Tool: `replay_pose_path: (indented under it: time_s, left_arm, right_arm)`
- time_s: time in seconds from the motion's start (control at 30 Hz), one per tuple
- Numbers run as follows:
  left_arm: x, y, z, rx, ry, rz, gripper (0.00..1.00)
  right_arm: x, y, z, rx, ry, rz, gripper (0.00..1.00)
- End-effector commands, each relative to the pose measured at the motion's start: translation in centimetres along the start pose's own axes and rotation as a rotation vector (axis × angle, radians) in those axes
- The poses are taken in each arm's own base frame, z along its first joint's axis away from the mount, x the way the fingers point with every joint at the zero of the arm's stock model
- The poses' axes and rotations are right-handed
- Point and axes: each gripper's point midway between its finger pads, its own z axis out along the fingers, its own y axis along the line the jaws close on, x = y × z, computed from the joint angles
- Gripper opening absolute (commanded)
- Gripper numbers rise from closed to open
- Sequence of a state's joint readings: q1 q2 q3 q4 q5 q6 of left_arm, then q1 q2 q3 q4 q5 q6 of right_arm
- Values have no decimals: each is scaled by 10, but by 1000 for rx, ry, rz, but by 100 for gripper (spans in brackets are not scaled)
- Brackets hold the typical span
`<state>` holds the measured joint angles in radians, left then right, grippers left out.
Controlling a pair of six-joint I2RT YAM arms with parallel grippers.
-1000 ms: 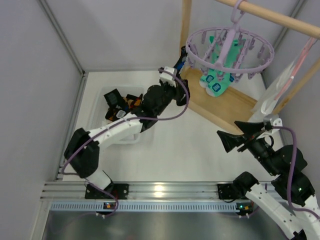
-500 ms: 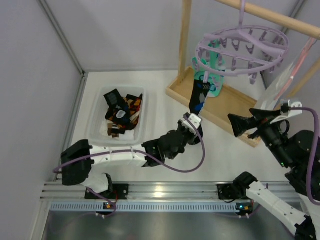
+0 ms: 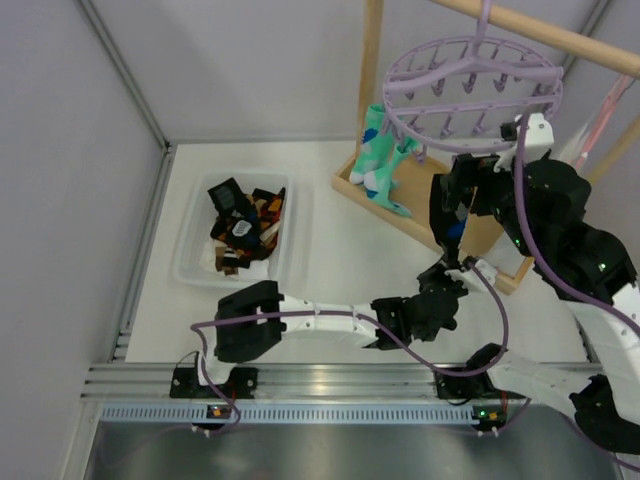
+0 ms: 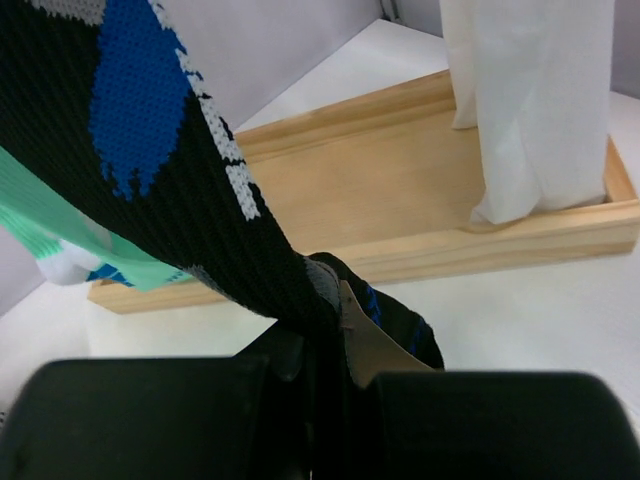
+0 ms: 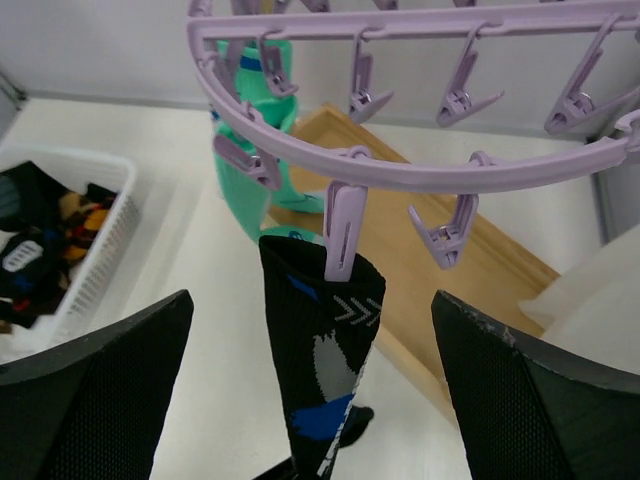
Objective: Remove the socks clipped to the hanger
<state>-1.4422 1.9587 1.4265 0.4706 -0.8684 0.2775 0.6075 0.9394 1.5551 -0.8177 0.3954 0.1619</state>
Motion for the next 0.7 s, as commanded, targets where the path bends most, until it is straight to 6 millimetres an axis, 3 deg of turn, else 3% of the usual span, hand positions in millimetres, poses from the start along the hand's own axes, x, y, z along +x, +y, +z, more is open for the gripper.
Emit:
replay_pose_path:
  time_s: [0.0, 0.03, 0.27, 0.47, 0.67]
  left_arm:
    - [-22, 11, 11, -127, -18, 56, 0]
    - [-13, 3, 14, -131, -5, 88, 0]
    - [-16, -21, 21, -106, -19, 148, 0]
    - [-23, -30, 22, -87, -37, 167, 0]
    - [-34, -36, 23, -51, -67, 156, 0]
  right_arm:
    - [-4, -22, 11, 141, 38, -85, 97]
    - [-5, -24, 14, 162, 41, -94, 97]
    - [-4, -39, 39, 324, 90, -158, 88]
    - [2, -55, 41, 491, 74, -182, 84]
    - [8, -44, 51, 534, 60, -235, 84]
